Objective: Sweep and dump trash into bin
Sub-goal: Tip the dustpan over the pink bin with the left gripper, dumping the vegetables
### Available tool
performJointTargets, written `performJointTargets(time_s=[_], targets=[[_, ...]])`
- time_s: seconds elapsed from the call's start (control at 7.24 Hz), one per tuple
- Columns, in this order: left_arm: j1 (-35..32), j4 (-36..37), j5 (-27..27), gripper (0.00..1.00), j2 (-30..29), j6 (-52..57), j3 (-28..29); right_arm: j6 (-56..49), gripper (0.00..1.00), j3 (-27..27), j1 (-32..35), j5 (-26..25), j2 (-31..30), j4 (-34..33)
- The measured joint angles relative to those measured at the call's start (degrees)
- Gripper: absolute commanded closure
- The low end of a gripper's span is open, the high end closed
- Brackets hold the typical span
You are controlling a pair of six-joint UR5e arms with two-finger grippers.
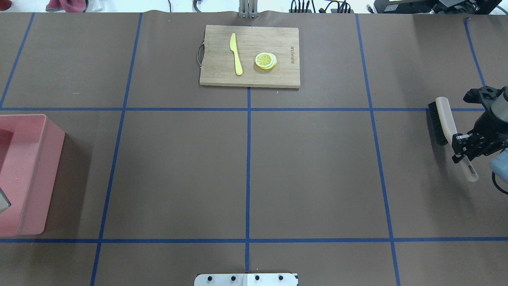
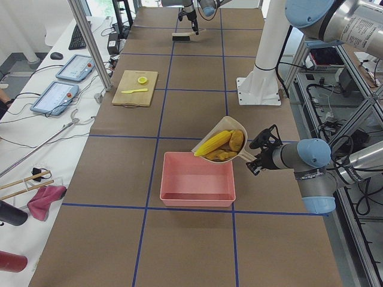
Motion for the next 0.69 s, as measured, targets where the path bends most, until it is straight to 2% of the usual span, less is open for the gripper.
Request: performJointTargets(time_s=[0.14,0.28,0.41,0.55,0.69], targets=[[-0.71,1.21,-1.20,1.00,-0.32,0.00,-0.02,0.00,0.81,-0.46,-0.13,-0.06,0.40,0.00],[-1.10,2.08,-2.01,1.00,-0.64,0.01,-0.02,0.00,0.68,-0.73,-0.30,-0.16,0.65,0.00],[-1.36,3.25,-3.12,1.00,-0.83,0.01,-0.05,0.02,0.45,-0.94,-0.40,-0.24,0.83,0.00],[-1.84,5.11,-4.49,1.00,-0.94,0.01,-0.19,0.05,0.00,-1.09,-0.51,-0.28,0.95,0.00],[-2.63,7.35,-6.10,1.00,-1.10,0.01,-0.45,0.08,0.00,-1.14,-0.61,-0.29,1.03,0.00]])
